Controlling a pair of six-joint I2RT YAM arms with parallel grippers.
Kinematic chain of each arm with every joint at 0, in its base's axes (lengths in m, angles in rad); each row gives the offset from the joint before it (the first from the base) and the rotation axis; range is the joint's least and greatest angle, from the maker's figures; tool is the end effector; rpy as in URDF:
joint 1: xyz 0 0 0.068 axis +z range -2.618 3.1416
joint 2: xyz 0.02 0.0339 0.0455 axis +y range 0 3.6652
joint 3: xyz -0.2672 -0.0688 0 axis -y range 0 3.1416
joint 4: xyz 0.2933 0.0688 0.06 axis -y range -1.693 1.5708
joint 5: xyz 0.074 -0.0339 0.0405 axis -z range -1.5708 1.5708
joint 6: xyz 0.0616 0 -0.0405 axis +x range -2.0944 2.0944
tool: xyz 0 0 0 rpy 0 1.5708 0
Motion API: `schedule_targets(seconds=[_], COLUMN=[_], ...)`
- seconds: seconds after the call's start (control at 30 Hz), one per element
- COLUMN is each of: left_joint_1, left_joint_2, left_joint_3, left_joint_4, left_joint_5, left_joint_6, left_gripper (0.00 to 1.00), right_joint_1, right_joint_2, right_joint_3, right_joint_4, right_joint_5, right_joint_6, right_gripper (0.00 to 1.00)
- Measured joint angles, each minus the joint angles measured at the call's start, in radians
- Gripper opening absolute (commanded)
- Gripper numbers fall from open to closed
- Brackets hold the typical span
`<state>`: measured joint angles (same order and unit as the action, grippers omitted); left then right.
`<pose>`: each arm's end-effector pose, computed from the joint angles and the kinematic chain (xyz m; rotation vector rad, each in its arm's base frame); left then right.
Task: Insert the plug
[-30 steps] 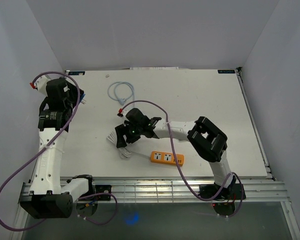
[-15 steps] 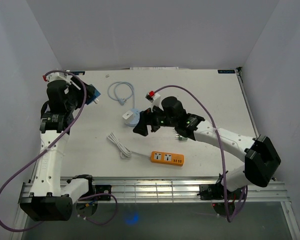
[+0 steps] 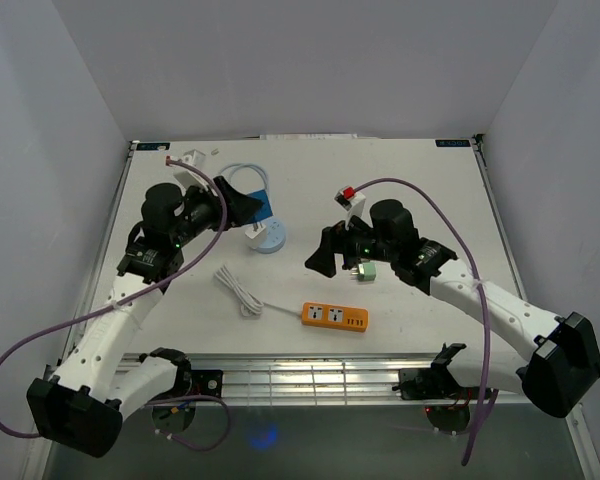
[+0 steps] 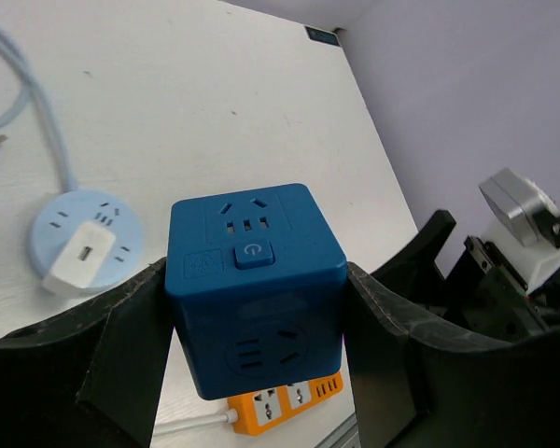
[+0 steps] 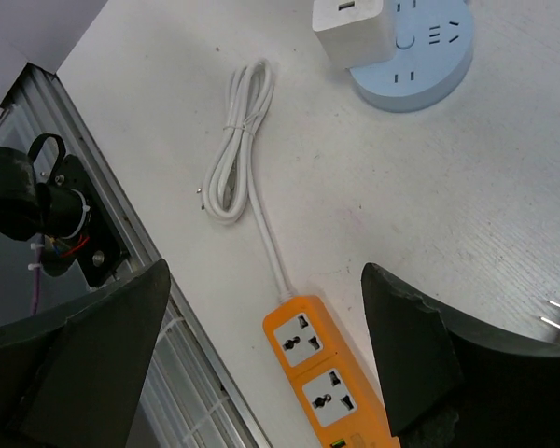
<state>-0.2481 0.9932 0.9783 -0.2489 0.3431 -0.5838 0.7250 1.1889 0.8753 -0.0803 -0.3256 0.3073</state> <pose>0.2816 -0.0927 0.3586 -0.0688 1.9130 -0.8878 0.2415 0.2403 0.2772 -0.6502 1.9751 0.9760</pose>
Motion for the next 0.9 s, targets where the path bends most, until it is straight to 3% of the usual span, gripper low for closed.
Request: schedule_targets(seconds=[0.43, 0.9], left_joint_1=[-0.406, -0.592], left_joint_2=[-0.074, -0.116], left_joint_3=[-0.292, -0.487], left_joint_4=[0.333, 0.618], left_joint_5=[-0.262, -0.39], left_joint_6=[0.11, 0.298], left_gripper=[0.41, 0.45], right_joint_1=[-0.011, -0.089], right_joint_2=[-0.091, -0.135], right_joint_3=[0.002, 0.062], right_joint_4=[-0.029, -0.09], right_joint_5=[-0.045, -0.009], right_joint_6=[-0.086, -0.058], right_gripper=[0.95, 0.95])
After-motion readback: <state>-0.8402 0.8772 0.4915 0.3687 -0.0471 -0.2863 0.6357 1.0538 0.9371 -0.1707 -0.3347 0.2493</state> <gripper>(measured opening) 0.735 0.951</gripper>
